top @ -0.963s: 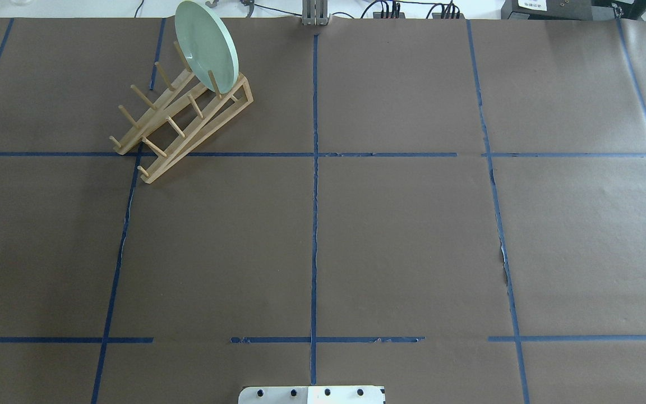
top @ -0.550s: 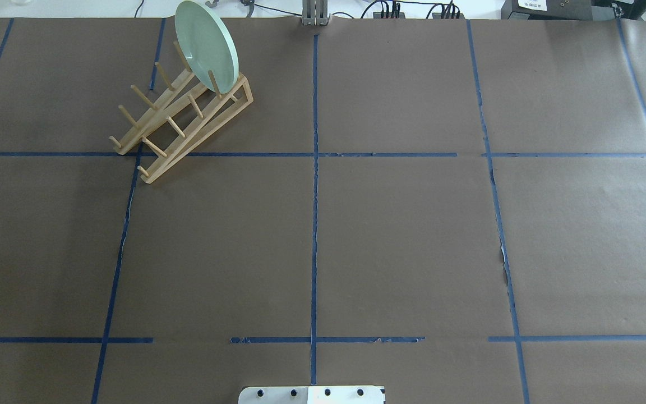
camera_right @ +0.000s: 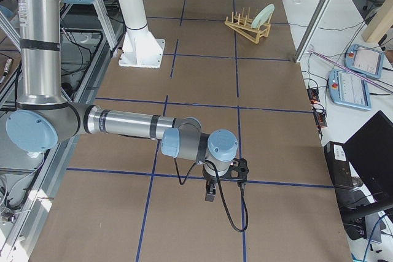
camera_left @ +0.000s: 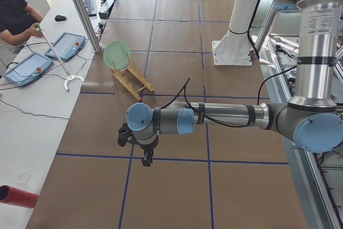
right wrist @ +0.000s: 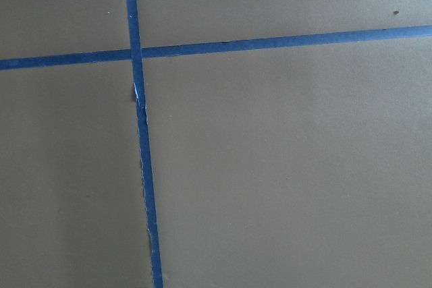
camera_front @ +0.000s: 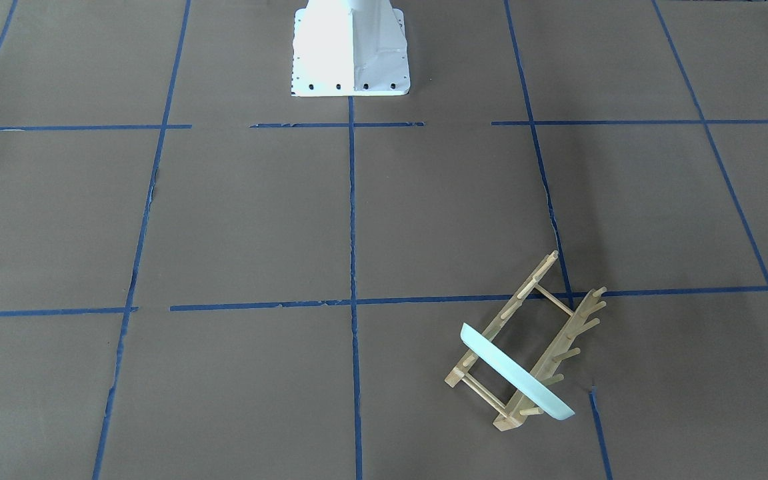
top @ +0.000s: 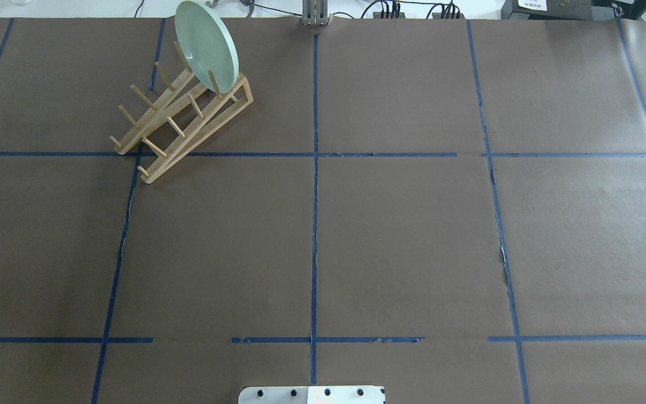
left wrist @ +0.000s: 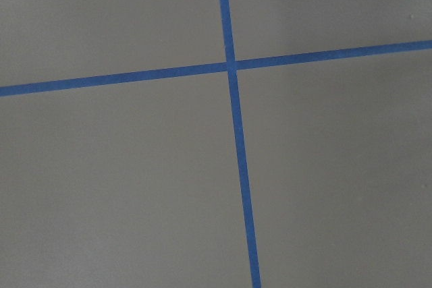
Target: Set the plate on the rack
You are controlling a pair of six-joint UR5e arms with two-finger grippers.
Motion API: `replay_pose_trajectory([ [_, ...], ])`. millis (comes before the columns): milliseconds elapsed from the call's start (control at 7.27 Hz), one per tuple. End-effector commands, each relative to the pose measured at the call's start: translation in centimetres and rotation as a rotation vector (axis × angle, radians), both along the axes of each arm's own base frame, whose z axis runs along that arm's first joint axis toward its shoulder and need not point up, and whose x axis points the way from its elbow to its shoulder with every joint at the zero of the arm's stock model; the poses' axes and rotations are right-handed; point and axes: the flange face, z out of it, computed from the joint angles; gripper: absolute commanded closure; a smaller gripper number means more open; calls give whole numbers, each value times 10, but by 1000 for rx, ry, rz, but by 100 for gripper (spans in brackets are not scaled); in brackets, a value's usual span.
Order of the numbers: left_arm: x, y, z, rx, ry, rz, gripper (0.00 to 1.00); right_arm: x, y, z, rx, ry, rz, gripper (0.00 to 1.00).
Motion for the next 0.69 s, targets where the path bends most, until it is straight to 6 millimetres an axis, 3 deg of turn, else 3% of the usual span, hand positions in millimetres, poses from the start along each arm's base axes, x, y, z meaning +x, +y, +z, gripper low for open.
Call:
replay_pose_trajectory([
  [0, -23, 1, -2, 8, -56, -38, 0, 0, 0, 0, 1, 0, -1, 0],
  [550, -23, 2, -1, 1, -48, -40, 0, 0, 0, 0, 0, 0, -1, 0],
])
